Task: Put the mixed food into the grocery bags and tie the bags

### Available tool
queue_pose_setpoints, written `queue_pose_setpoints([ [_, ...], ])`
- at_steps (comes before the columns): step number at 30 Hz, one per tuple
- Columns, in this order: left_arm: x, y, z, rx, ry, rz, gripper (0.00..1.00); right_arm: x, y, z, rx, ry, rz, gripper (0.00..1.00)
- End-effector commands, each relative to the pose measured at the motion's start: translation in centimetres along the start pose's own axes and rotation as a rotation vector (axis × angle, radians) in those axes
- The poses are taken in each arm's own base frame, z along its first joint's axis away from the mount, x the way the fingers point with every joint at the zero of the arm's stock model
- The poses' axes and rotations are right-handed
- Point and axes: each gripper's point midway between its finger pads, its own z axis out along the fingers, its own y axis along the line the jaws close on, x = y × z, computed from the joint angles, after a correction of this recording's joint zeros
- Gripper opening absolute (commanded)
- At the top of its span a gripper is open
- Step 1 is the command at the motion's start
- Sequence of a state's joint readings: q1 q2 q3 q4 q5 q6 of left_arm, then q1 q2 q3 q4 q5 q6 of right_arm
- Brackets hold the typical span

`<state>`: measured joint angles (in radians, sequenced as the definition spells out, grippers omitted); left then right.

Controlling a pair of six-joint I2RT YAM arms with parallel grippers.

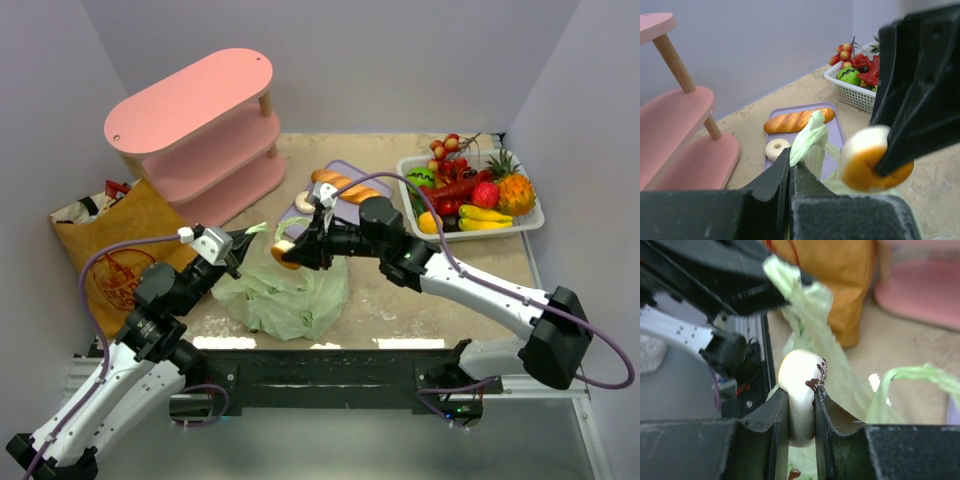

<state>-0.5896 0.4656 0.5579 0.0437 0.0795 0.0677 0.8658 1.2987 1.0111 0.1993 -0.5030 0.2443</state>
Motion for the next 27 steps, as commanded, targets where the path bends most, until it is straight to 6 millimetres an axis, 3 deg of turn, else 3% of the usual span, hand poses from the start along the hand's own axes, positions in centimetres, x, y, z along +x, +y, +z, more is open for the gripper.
queue_pose_setpoints([
  [1,-0.7,-0.3,0.3,0.014,-0.038,-0.001,0.0,-0.4,3.0,0.8,-0.132,-0.026,-0.065,0.07],
  [6,-0.5,-0.6,0.4,0.032,-0.032,0.001,0.0,1.1,2.9,2.5,-0.151,0.004,-0.069,0.08],
  [11,-0.4,-0.7,0.5,0.039,-0.031,0.001,0.0,2.2,1.3,4.3,-0.131,0.036,-0.094,0.08],
  [27,-0.1,-1.2,0.6,0.07,-0.019,0.008,0.0,-0.6,0.2,6.9,-0.12,-0.059,-0.178,0.09],
])
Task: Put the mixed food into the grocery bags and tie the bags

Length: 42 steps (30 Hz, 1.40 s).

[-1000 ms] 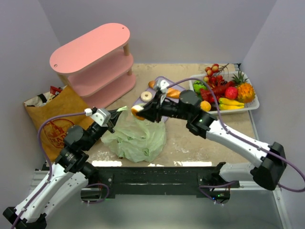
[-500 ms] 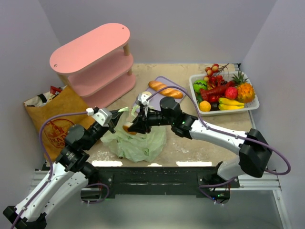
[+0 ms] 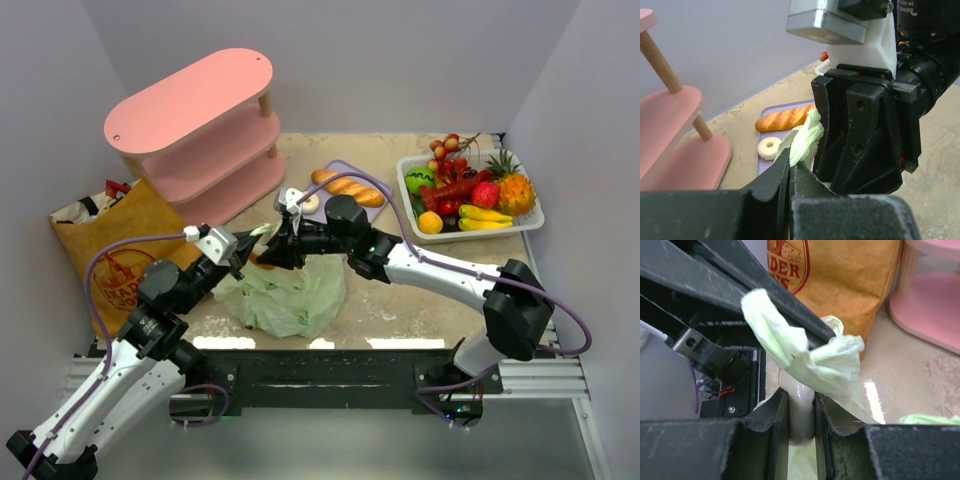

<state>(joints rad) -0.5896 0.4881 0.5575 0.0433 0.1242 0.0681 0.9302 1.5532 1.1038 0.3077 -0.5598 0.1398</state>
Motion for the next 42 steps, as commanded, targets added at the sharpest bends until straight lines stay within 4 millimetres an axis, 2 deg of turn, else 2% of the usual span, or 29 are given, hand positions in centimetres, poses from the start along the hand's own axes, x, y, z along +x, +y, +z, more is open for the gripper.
queue_pose_setpoints([
  [1,-0.8,-0.4,0.3,0.026,-0.039,0.012,0.0,-4.3,-0.2,0.7,0.004,-0.128,-0.107,0.09],
  [5,-0.9,-0.6,0.2,0.033,-0.044,0.011,0.0,-3.2,-1.6,1.4,0.046,-0.127,-0.126,0.1],
  [8,-1.0,-0.5,0.1,0.029,-0.049,0.012,0.0,-1.1,-2.7,2.2,0.065,-0.078,-0.115,0.1],
  [13,-1.2,-0.2,-0.1,0.013,-0.056,0.016,0.0,1.9,-2.5,2.2,0.04,-0.022,-0.059,0.11],
  [16,-1.4,-0.1,-0.2,0.007,-0.064,0.018,0.0,4.4,-2.1,1.9,0.026,0.04,-0.01,0.12],
  [17,-1.5,-0.1,-0.2,0.005,-0.067,0.018,0.0,5.8,-2.3,1.8,0.04,0.078,0.019,0.12],
  [19,-1.8,0.3,-0.4,-0.018,-0.078,0.024,0.0,7.5,-3.0,1.6,0.086,0.132,0.062,0.12],
  [20,-1.9,0.5,-0.5,-0.026,-0.085,0.026,0.0,9.2,-4.0,1.0,0.158,0.191,0.093,0.12],
  [23,-2.6,1.2,-1.1,-0.07,-0.115,0.029,0.0,12.4,-5.7,-0.6,0.287,0.29,0.134,0.13],
  [25,-2.9,1.6,-1.6,-0.095,-0.134,0.031,0.0,13.7,-6.2,-1.7,0.348,0.325,0.147,0.15],
  [28,-3.1,2.1,-1.8,-0.127,-0.139,0.031,0.0,14.5,-7.3,-2.9,0.439,0.359,0.162,0.15],
  [29,-3.1,2.3,-1.9,-0.138,-0.137,0.03,0.0,14.5,-8.5,-3.5,0.519,0.367,0.16,0.15],
  [33,-3.8,3.9,-3.0,-0.234,-0.171,0.023,0.0,15.5,-10.7,-5.5,0.716,0.428,0.199,0.23],
  [35,-4.0,4.6,-3.5,-0.278,-0.186,0.021,0.0,16.0,-11.0,-6.2,0.755,0.442,0.21,0.28],
  [36,-4.2,4.7,-3.7,-0.286,-0.193,0.02,0.0,16.0,-11.1,-6.3,0.764,0.441,0.215,0.34],
  [38,-4.2,4.8,-3.8,-0.291,-0.195,0.022,0.0,16.0,-11.1,-6.7,0.781,0.443,0.223,0.39],
  [41,-3.8,4.4,-3.3,-0.263,-0.177,0.023,0.0,15.0,-10.6,-6.4,0.747,0.43,0.214,0.59],
  [42,-3.6,3.9,-2.8,-0.234,-0.164,0.027,0.0,14.3,-10.5,-6.3,0.733,0.42,0.196,0.69],
])
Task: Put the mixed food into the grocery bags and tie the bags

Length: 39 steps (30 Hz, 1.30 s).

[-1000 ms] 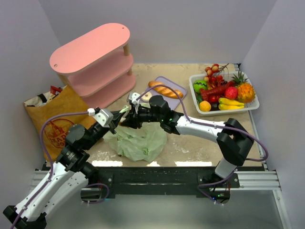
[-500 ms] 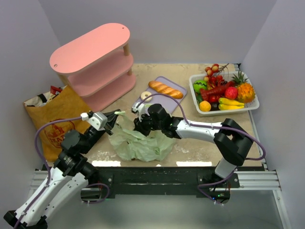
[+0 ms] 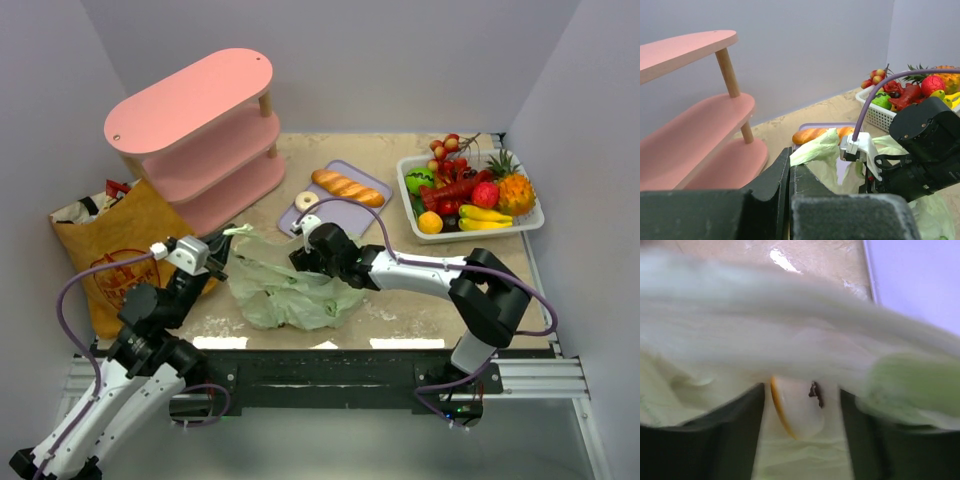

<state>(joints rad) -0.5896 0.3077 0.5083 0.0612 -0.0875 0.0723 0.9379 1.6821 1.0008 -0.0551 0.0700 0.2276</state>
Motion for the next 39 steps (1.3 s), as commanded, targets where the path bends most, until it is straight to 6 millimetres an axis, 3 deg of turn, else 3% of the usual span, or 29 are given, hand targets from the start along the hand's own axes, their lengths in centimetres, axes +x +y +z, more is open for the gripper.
queue_pose_setpoints([
  [1,-0.7,-0.1,0.9,0.01,-0.024,0.018,0.0,-3.2,0.9,-1.8,-0.029,-0.063,-0.009,0.73],
  [5,0.8,-1.4,2.1,0.075,0.058,0.026,0.0,-5.9,3.6,-4.3,-0.176,-0.125,-0.057,0.91],
  [7,1.6,-1.4,2.3,0.073,0.092,0.029,0.0,-6.9,4.5,-5.3,-0.223,-0.158,-0.068,0.93],
  [11,2.9,0.3,2.6,-0.024,0.161,0.042,0.0,-10.2,6.7,-10.1,-0.353,-0.281,-0.106,0.96],
  [14,3.0,0.9,2.5,-0.054,0.165,0.046,0.0,-12.2,7.4,-13.0,-0.391,-0.364,-0.124,0.97],
  [15,3.0,0.9,2.4,-0.058,0.164,0.046,0.0,-13.4,7.3,-14.5,-0.39,-0.407,-0.121,0.98],
  [18,3.0,1.2,2.3,-0.076,0.166,0.047,0.0,-15.8,6.9,-16.7,-0.374,-0.475,-0.147,0.99],
  [21,3.4,1.5,2.3,-0.092,0.182,0.052,0.0,-17.6,5.7,-17.2,-0.362,-0.506,-0.158,0.99],
  [22,3.4,1.5,2.4,-0.091,0.183,0.052,0.0,-18.2,4.9,-17.1,-0.343,-0.511,-0.15,0.99],
  [23,3.3,1.4,2.3,-0.085,0.179,0.051,0.0,-19.4,2.8,-17.1,-0.301,-0.53,-0.124,0.99],
  [25,3.3,1.2,2.3,-0.073,0.175,0.056,0.0,-20.1,-0.5,-15.1,-0.238,-0.508,-0.07,0.99],
  [27,3.0,1.4,2.2,-0.082,0.166,0.055,0.0,-21.4,-5.7,-13.7,-0.092,-0.498,-0.021,0.99],
  [28,3.1,1.5,2.2,-0.089,0.169,0.055,0.0,-20.5,-7.9,-10.7,-0.018,-0.429,-0.034,0.99],
  [30,3.1,1.7,2.1,-0.096,0.17,0.058,0.0,-21.3,-10.6,-9.2,0.078,-0.377,-0.044,0.99],
  [31,3.0,1.7,2.1,-0.096,0.169,0.058,0.0,-19.8,-12.5,-5.7,0.123,-0.291,-0.068,0.99],
  [32,3.1,1.7,2.1,-0.094,0.172,0.06,0.0,-20.8,-14.0,-5.5,0.142,-0.291,-0.063,0.99],
  [34,3.1,1.4,2.2,-0.082,0.17,0.06,0.0,-20.2,-15.9,-3.0,0.143,-0.237,-0.071,0.99],
  [35,3.2,1.2,2.2,-0.071,0.171,0.061,0.0,-19.5,-17.6,-0.9,0.151,-0.187,-0.066,0.99],
  [39,3.5,0.9,2.4,-0.052,0.181,0.067,0.0,-18.5,-21.2,2.7,0.174,-0.109,-0.125,0.98],
])
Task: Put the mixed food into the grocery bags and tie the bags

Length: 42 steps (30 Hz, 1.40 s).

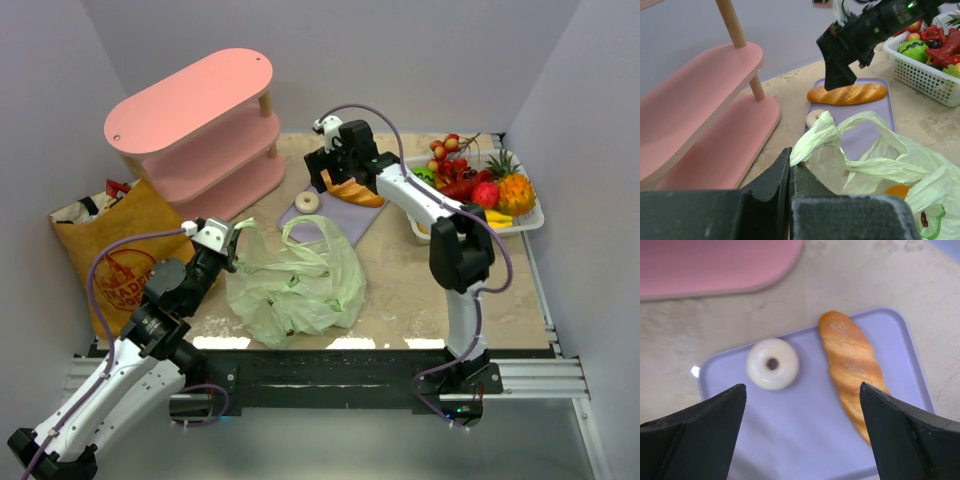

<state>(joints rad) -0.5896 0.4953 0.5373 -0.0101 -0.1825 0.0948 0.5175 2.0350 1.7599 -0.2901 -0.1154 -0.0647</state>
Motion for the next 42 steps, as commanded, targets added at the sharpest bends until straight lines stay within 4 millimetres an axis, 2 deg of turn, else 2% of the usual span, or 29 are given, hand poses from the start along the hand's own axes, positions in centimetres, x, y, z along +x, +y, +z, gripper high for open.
queue_pose_setpoints([
  [1,-2.1,0.0,0.2,0.013,-0.053,0.015,0.0,1.1,-3.8,2.0,0.029,0.084,-0.137,0.98],
  [3,-1.9,-0.2,0.5,0.024,-0.041,0.02,0.0,2.1,-4.9,3.6,0.025,0.109,-0.177,0.98],
  [5,-1.7,-0.4,0.6,0.035,-0.033,0.026,0.0,2.5,-6.2,4.3,0.041,0.126,-0.198,0.98],
  [6,-1.6,-0.5,0.6,0.037,-0.029,0.027,0.0,3.9,-6.6,5.4,0.046,0.157,-0.205,0.98],
  [10,-1.5,-0.8,0.7,0.051,-0.028,0.029,0.0,6.1,-8.7,6.7,0.063,0.207,-0.256,0.98],
  [13,-1.3,-0.8,0.9,0.055,-0.021,0.034,0.0,7.5,-8.8,7.3,0.036,0.233,-0.27,0.96],
  [17,-1.2,-0.8,0.9,0.052,-0.015,0.036,0.0,8.7,-7.5,7.6,-0.035,0.245,-0.258,0.9],
  [20,-1.2,-0.7,0.9,0.05,-0.016,0.039,0.0,9.5,-7.2,7.8,-0.051,0.258,-0.247,0.69],
  [21,-1.2,-0.8,0.8,0.051,-0.018,0.037,0.0,9.6,-7.2,7.7,-0.048,0.261,-0.242,0.58],
  [22,-1.3,-0.7,0.8,0.051,-0.021,0.037,0.0,9.8,-7.3,7.7,-0.038,0.27,-0.239,0.53],
  [24,-1.5,-0.7,0.7,0.049,-0.028,0.034,0.0,9.1,-7.4,7.1,-0.023,0.258,-0.224,0.41],
  [25,-1.8,-0.7,0.7,0.051,-0.039,0.025,0.0,8.7,-7.3,6.8,-0.021,0.249,-0.218,0.39],
  [26,-2.2,-0.8,0.6,0.056,-0.055,0.018,0.0,7.1,-7.2,5.8,-0.02,0.218,-0.215,0.34],
  [28,-3.3,-1.1,0.5,0.075,-0.104,0.012,0.0,5.3,-6.8,4.7,-0.022,0.178,-0.199,0.27],
  [29,-4.1,-1.0,0.4,0.073,-0.13,0.006,0.0,2.8,-6.4,3.1,-0.031,0.124,-0.198,0.16],
  [30,-4.8,-1.0,0.3,0.075,-0.154,-0.002,0.0,1.6,-6.0,2.2,-0.034,0.097,-0.183,0.03],
  [31,-5.7,-1.5,0.2,0.102,-0.186,-0.007,0.0,0.0,-5.7,1.1,-0.034,0.058,-0.173,0.0],
  [32,-6.8,-1.6,0.1,0.114,-0.213,-0.012,0.0,-2.9,-5.0,-1.4,-0.046,-0.015,-0.16,0.0],
  [34,-8.3,-1.9,-0.1,0.14,-0.257,-0.015,0.0,-5.4,-4.1,-4.0,-0.062,-0.098,-0.144,0.0],
  [35,-9.2,-2.3,-0.2,0.165,-0.281,-0.01,0.0,-6.6,-2.8,-5.3,-0.113,-0.143,-0.12,0.0],
  [36,-10.0,-2.6,-0.4,0.189,-0.308,0.0,0.0,-9.6,-1.9,-9.2,-0.122,-0.237,-0.126,0.0],
  [37,-10.4,-2.8,-0.5,0.2,-0.318,0.008,0.0,-9.7,-1.2,-10.1,-0.142,-0.278,-0.113,0.0],
  [38,-11.1,-2.9,-0.6,0.209,-0.336,0.013,0.0,-10.7,-0.2,-12.0,-0.171,-0.33,-0.075,0.0],
  [39,-11.6,-3.1,-0.7,0.224,-0.353,0.02,0.0,-10.8,1.4,-14.9,-0.223,-0.377,-0.07,0.0],
  [40,-11.9,-3.2,-0.8,0.232,-0.361,0.02,0.0,-12.7,2.2,-17.2,-0.246,-0.486,-0.079,0.0],
  [41,-12.3,-3.3,-0.9,0.242,-0.373,0.023,0.0,-12.9,3.3,-18.9,-0.29,-0.527,-0.012,0.0],
  [42,-12.8,-3.6,-1.1,0.258,-0.392,0.02,0.0,-12.2,5.1,-21.7,-0.357,-0.582,-0.013,0.0],
])
